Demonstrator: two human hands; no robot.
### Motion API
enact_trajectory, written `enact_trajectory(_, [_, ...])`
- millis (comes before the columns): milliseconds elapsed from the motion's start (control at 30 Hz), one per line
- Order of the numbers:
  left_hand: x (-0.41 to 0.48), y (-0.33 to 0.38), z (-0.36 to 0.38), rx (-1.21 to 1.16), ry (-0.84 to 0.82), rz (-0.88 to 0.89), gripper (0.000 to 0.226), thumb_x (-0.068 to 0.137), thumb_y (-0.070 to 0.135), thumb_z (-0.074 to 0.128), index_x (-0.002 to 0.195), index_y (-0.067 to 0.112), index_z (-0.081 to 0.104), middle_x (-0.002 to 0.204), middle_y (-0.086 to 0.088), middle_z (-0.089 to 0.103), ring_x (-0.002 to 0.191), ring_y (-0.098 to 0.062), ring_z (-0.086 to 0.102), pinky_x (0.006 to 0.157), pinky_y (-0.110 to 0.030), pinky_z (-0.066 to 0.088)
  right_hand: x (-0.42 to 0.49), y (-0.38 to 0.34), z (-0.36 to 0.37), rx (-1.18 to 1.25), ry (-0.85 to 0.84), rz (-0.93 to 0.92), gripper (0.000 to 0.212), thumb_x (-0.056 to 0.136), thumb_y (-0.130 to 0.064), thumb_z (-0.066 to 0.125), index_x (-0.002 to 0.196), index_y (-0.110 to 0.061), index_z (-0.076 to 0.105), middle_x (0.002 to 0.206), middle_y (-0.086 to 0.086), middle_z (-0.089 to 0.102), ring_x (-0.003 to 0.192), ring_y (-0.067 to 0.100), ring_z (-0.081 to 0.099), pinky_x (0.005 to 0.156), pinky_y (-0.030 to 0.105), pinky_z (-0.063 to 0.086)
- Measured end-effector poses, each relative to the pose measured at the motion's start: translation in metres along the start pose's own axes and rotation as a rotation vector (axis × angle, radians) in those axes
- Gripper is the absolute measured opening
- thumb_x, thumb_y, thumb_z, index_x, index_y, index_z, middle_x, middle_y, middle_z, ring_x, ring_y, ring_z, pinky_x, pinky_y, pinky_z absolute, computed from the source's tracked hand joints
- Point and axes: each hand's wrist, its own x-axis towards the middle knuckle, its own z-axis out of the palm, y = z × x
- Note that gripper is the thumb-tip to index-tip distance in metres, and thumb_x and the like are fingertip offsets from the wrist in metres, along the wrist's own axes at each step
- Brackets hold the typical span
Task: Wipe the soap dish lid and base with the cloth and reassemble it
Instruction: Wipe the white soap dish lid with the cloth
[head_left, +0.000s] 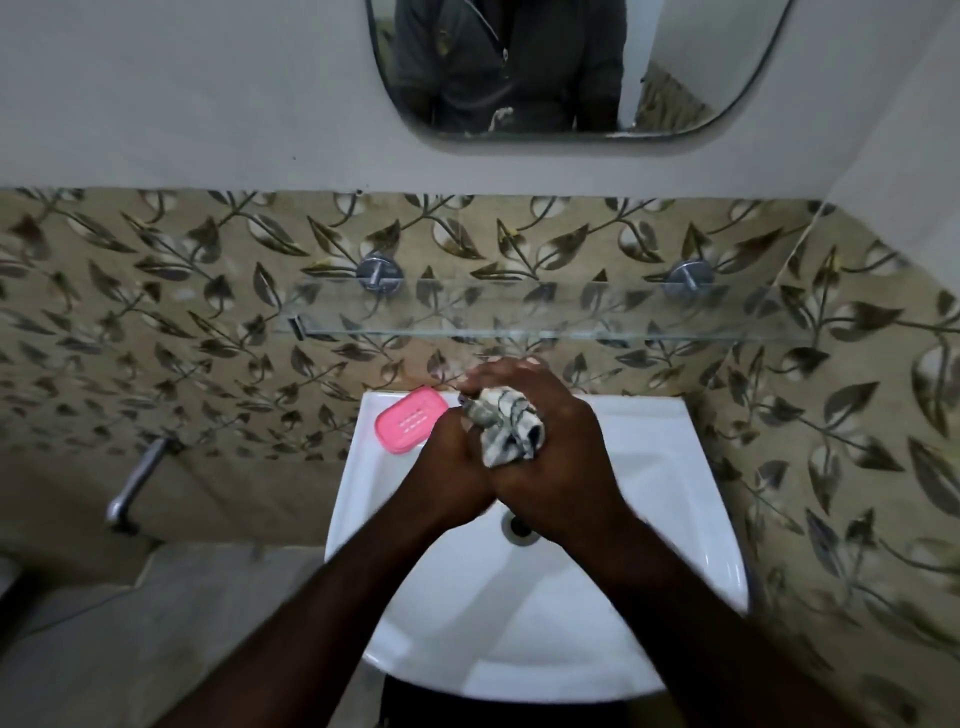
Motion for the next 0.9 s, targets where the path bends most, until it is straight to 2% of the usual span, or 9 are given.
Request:
enact_trajectory(33, [0.001, 0.002, -0.002, 0.013, 0.008, 0.005, 0.039, 0.074, -0.008, 0.065, 0.081, 0.03, 0.063, 0.072, 0.029, 0.067, 0.074, 0.015, 0.059, 0.067, -0.01, 0.044, 0.002, 0.001, 0.0, 0.047, 0.023, -0.014, 0.037, 0.066, -0.002, 0.07, 0.102, -0.011, 0.072, 0.105, 0.0, 0.072, 0.105, 0.016, 0.066, 0.095, 0.033, 0.049])
enact_trajectory(167, [0.005, 0.002, -0.005, 0.059, 0.002, -0.009, 0.019, 0.073, -0.009, 0.069, 0.078, 0.008, 0.062, 0.067, 0.004, 0.065, 0.063, -0.001, 0.051, 0.058, -0.028, 0.045, 0.012, -0.006, -0.006, 0.432, 0.311, 0.355, 0.013, 0.076, -0.016, 0.069, 0.086, -0.023, 0.073, 0.087, -0.007, 0.076, 0.089, 0.011, 0.071, 0.081, 0.025, 0.053])
enact_trajectory(200, [0.006, 0.002, -0.004, 0.054, -0.004, -0.004, 0.023, 0.073, -0.009, 0.067, 0.075, 0.012, 0.061, 0.065, 0.007, 0.063, 0.061, -0.001, 0.05, 0.057, -0.025, 0.044, 0.012, -0.007, -0.004, 0.419, 0.312, 0.379, 0.012, 0.076, -0.017, 0.069, 0.085, -0.023, 0.073, 0.086, -0.007, 0.076, 0.087, 0.01, 0.071, 0.08, 0.023, 0.053])
enact_trajectory(300, [0.007, 0.007, 0.0, 0.04, -0.017, 0.038, 0.04, 0.073, -0.006, 0.06, 0.075, 0.034, 0.057, 0.068, 0.029, 0.065, 0.066, 0.016, 0.055, 0.062, -0.005, 0.041, 0.01, -0.014, -0.002, 0.173, 0.226, 0.227, 0.024, 0.072, -0.01, 0.067, 0.093, -0.019, 0.074, 0.092, -0.005, 0.075, 0.091, 0.008, 0.07, 0.083, 0.022, 0.053])
enact_trajectory(400, [0.008, 0.011, -0.002, -0.029, -0.006, 0.097, 0.032, 0.074, 0.002, 0.061, 0.085, 0.032, 0.059, 0.082, 0.035, 0.066, 0.083, 0.016, 0.06, 0.072, -0.005, 0.044, 0.008, -0.011, -0.002, -0.145, 0.111, -0.117, 0.035, 0.061, 0.002, 0.066, 0.094, -0.008, 0.072, 0.097, 0.004, 0.072, 0.096, 0.014, 0.065, 0.091, 0.026, 0.049])
enact_trajectory(533, [0.012, 0.007, -0.003, 0.084, -0.039, 0.138, 0.039, 0.071, -0.007, 0.064, 0.09, 0.027, 0.065, 0.086, 0.011, 0.07, 0.079, -0.001, 0.063, 0.068, -0.021, 0.049, 0.017, -0.006, -0.014, 0.316, 0.236, 0.29, 0.016, 0.081, -0.001, 0.071, 0.092, -0.011, 0.074, 0.092, 0.0, 0.076, 0.089, 0.01, 0.071, 0.081, 0.021, 0.052])
enact_trajectory(633, [0.009, 0.007, 0.0, 0.065, -0.033, 0.091, 0.044, 0.068, 0.001, 0.06, 0.082, 0.043, 0.058, 0.08, 0.03, 0.065, 0.074, 0.012, 0.057, 0.066, -0.014, 0.043, 0.019, 0.005, -0.015, 0.333, 0.298, 0.444, 0.009, 0.084, -0.007, 0.071, 0.091, -0.011, 0.074, 0.09, 0.0, 0.076, 0.089, 0.016, 0.072, 0.08, 0.027, 0.054])
enact_trajectory(833, [0.009, 0.008, -0.001, -0.083, 0.022, 0.055, 0.029, 0.076, 0.024, 0.062, 0.083, 0.052, 0.067, 0.079, 0.029, 0.068, 0.079, 0.009, 0.063, 0.071, -0.019, 0.05, 0.008, 0.0, 0.0, -0.124, 0.129, -0.187, 0.032, 0.07, -0.003, 0.071, 0.102, -0.008, 0.072, 0.107, -0.003, 0.07, 0.105, 0.014, 0.065, 0.097, 0.034, 0.048])
enact_trajectory(900, [0.01, 0.006, -0.001, -0.016, 0.054, 0.089, 0.036, 0.081, 0.004, 0.067, 0.082, 0.041, 0.067, 0.083, 0.03, 0.068, 0.081, 0.01, 0.063, 0.071, -0.018, 0.049, 0.01, 0.003, -0.003, 0.071, 0.18, -0.022, 0.027, 0.077, -0.015, 0.068, 0.104, -0.011, 0.072, 0.107, -0.003, 0.072, 0.106, 0.012, 0.066, 0.097, 0.034, 0.049])
